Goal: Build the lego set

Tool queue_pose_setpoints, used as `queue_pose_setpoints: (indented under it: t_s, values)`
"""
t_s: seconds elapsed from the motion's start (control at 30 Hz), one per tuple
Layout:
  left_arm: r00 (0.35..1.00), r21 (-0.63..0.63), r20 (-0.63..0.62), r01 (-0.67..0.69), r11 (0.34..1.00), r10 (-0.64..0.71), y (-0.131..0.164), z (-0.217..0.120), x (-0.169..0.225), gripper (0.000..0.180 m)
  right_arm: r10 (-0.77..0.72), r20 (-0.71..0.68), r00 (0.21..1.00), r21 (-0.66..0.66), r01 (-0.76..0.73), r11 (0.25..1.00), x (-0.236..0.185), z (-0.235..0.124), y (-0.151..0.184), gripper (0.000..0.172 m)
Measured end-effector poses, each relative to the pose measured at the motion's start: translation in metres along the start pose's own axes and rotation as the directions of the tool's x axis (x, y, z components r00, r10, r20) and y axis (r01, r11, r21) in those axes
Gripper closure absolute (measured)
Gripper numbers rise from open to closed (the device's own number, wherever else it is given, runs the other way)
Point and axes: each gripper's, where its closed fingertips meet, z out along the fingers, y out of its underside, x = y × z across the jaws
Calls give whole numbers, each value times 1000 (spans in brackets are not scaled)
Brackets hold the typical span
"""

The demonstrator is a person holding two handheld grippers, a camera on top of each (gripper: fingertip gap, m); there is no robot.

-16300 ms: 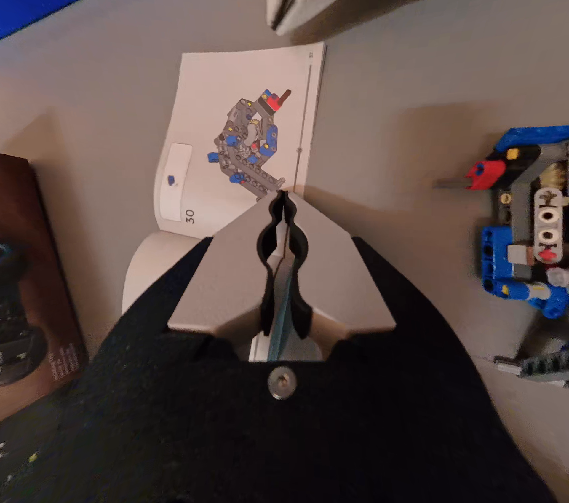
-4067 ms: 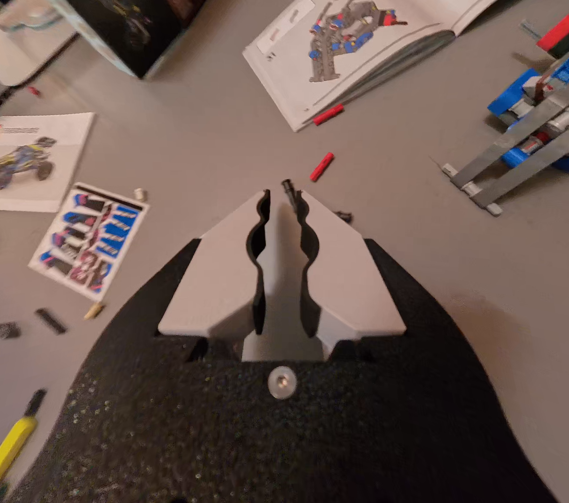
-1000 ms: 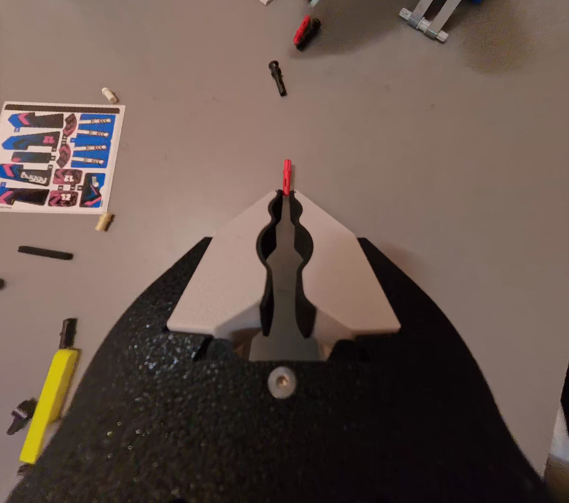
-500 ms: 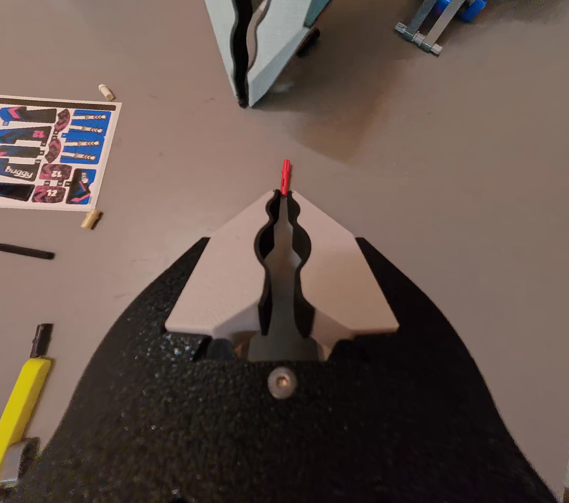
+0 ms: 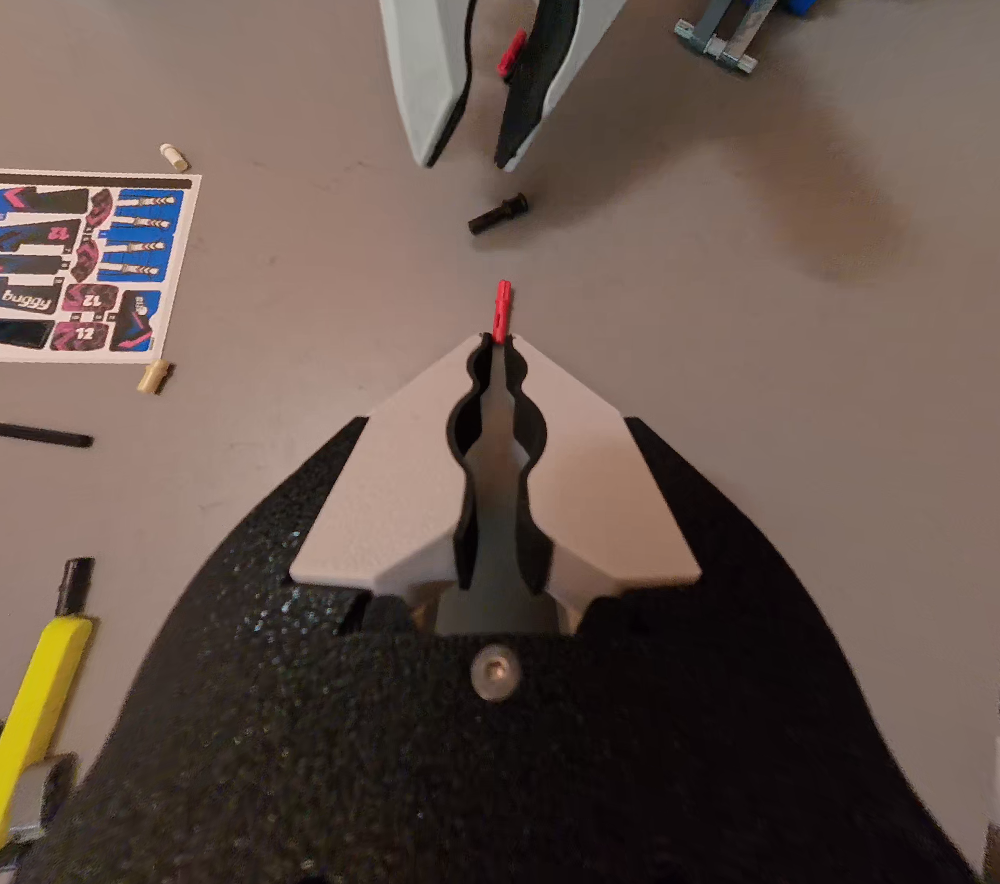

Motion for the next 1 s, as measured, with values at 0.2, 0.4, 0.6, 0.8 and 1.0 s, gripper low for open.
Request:
queue_pose_setpoints:
  t_s: [0.2, 0.4, 0.6, 0.8, 1.0]
  values:
    - [998, -2, -66, 14, 1000, -14, 9, -10, 6, 179, -342, 114, 933, -90, 353, 931, -13, 22, 2, 141]
    - [997, -3, -54, -53, 999, 53, 10, -11, 6, 179, -378, 141, 915, -101, 393, 914, -13, 34, 5, 170]
    - [990, -4, -21, -143, 990, 143, 10, -11, 6, 179, -147, 121, 982, -82, 157, 984, -14, 33, 6, 170]
    - [990, -8, -13, -141, 990, 141, 7, -10, 7, 167, 79, 124, 989, -91, -68, 994, -20, 30, 5, 170]
    - [991, -42, 40, -123, 991, 125, 1, -2, 5, 174, 140, 112, 984, -60, -134, 989, -17, 31, 4, 165]
